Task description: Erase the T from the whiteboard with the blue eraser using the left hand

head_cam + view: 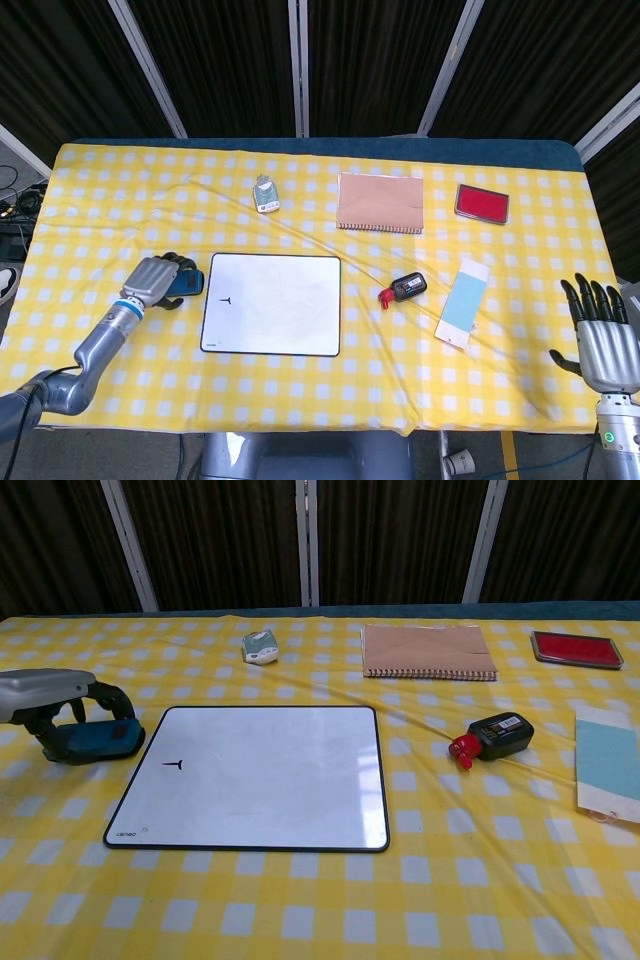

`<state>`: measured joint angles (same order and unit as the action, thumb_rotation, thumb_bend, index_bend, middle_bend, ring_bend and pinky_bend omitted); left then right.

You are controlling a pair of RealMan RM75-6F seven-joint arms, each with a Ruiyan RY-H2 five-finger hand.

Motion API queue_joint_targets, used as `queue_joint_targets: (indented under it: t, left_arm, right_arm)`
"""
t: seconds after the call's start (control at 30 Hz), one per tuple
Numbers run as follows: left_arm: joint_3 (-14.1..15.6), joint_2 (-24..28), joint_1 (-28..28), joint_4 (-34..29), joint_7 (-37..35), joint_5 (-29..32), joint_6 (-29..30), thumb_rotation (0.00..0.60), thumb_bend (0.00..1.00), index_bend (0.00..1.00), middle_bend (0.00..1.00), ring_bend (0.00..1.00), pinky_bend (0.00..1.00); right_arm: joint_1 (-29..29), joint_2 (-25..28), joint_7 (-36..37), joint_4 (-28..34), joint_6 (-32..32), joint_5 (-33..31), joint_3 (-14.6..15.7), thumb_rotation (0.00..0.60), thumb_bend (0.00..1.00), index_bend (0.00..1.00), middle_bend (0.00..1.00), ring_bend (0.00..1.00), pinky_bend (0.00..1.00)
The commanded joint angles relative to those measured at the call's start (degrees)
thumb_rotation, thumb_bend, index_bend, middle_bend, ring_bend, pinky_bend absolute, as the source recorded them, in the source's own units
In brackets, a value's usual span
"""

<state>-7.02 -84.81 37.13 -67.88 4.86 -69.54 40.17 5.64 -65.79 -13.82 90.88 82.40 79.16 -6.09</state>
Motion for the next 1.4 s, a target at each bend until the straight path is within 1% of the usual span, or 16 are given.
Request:
queue_joint_targets:
  t: [0.03, 0.17, 0.33, 0.43, 0.53, 0.57, 0.6, 0.67, 0.73, 0.8, 0.87, 1.07, 1.4]
  left_arm:
    - [0.13, -1.5, 0.09, 1.73, -0.82, -0.7, 1.25, 0.6, 0.32, 0.32, 0.29, 0.21, 0.33]
    - [0.43, -2.69, 0.14, 3.35, -0.92, -0.86, 1.85, 0.6, 0.34, 0.4, 0.36, 0.27, 0.41]
    - [0.22, -3.34, -0.31, 4.07, -2.14, -1.95, 4.61, 0.6, 0.36, 0.44, 0.38, 0.29, 0.43]
    - [0.22, -2.63, -0.46, 2.97, -2.99, -3.13, 6.06, 0.6, 0.36, 0.45, 0.4, 0.3, 0.44]
    - [0.07, -1.26, -0.48, 0.03, -4.32, -5.07, 8.16, 0.6, 0.36, 0.47, 0.41, 0.31, 0.45]
    - [-0.31, -0.8, -0.3, -1.82, -5.61, -6.17, 9.28, 0.6, 0.36, 0.48, 0.42, 0.32, 0.45]
    - [-0.87, -0.47, 0.24, -4.53, -8.39, -8.0, 10.27, 0.6, 0.36, 0.48, 0.42, 0.32, 0.46]
    - [-0.57, 0.01, 1.01, -5.79, -12.28, -10.68, 10.5, 0.6, 0.39, 0.49, 0.42, 0.32, 0.45]
    - [-0.2, -0.5, 2.24, -6.26, -17.93, -13.38, 10.18, 0.6, 0.42, 0.49, 0.42, 0.32, 0.45]
    - [-0.03, -1.42, 3.5, -5.71, -23.05, -14.82, 9.33, 0.6, 0.43, 0.49, 0.42, 0.32, 0.45]
    - [0.12, -2.93, 4.6, -3.71, -25.73, -15.96, 9.17, 0.6, 0.43, 0.49, 0.42, 0.32, 0.45]
    - [0.87, -6.45, 6.46, 0.74, -28.54, -16.89, 8.51, 0.6, 0.43, 0.5, 0.43, 0.32, 0.45]
    - [1.83, -9.07, 7.72, 5.14, -29.86, -15.62, 6.69, 0.6, 0.43, 0.51, 0.43, 0.32, 0.45]
  right_arm:
    - [0.02, -0.03, -0.04, -0.07, -0.03, -0.12, -0.02, 0.6, 0.0, 0.0, 0.0, 0.0, 0.0]
    - [0.12, -0.05, 0.05, -0.27, -0.38, -0.47, -0.03, 0.6, 0.0, 0.0, 0.0, 0.0, 0.0]
    - [0.2, -0.09, -0.04, -0.45, -0.54, -0.69, -0.04, 0.6, 0.0, 0.0, 0.0, 0.0, 0.0]
    - [0.24, -0.11, -0.08, -0.38, -0.56, -0.66, 0.01, 0.6, 0.0, 0.0, 0.0, 0.0, 0.0]
    - [0.31, -0.12, -0.15, -0.27, -0.73, -0.75, 0.05, 0.6, 0.0, 0.0, 0.0, 0.0, 0.0]
    - [0.34, -0.15, -0.19, -0.24, -0.83, -0.78, 0.09, 0.6, 0.0, 0.0, 0.0, 0.0, 0.0]
    - [0.41, -0.18, -0.24, -0.17, -0.97, -0.77, 0.14, 0.6, 0.0, 0.0, 0.0, 0.0, 0.0]
    - [0.48, -0.19, -0.36, -0.09, -1.07, -0.8, 0.17, 0.6, 0.0, 0.0, 0.0, 0.0, 0.0]
    - [0.56, -0.16, -0.43, 0.0, -1.28, -0.92, 0.19, 0.6, 0.0, 0.0, 0.0, 0.0, 0.0]
    - [0.59, -0.14, -0.47, 0.0, -1.38, -1.04, 0.22, 0.6, 0.0, 0.0, 0.0, 0.0, 0.0]
    - [0.6, -0.1, -0.47, -0.04, -1.48, -1.2, 0.23, 0.6, 0.0, 0.0, 0.0, 0.0, 0.0]
    - [0.52, 0.12, -0.13, -0.13, -1.57, -1.54, 0.23, 0.6, 0.0, 0.0, 0.0, 0.0, 0.0]
    - [0.43, 0.43, 0.37, 0.03, -1.62, -1.78, 0.28, 0.6, 0.0, 0.0, 0.0, 0.0, 0.0]
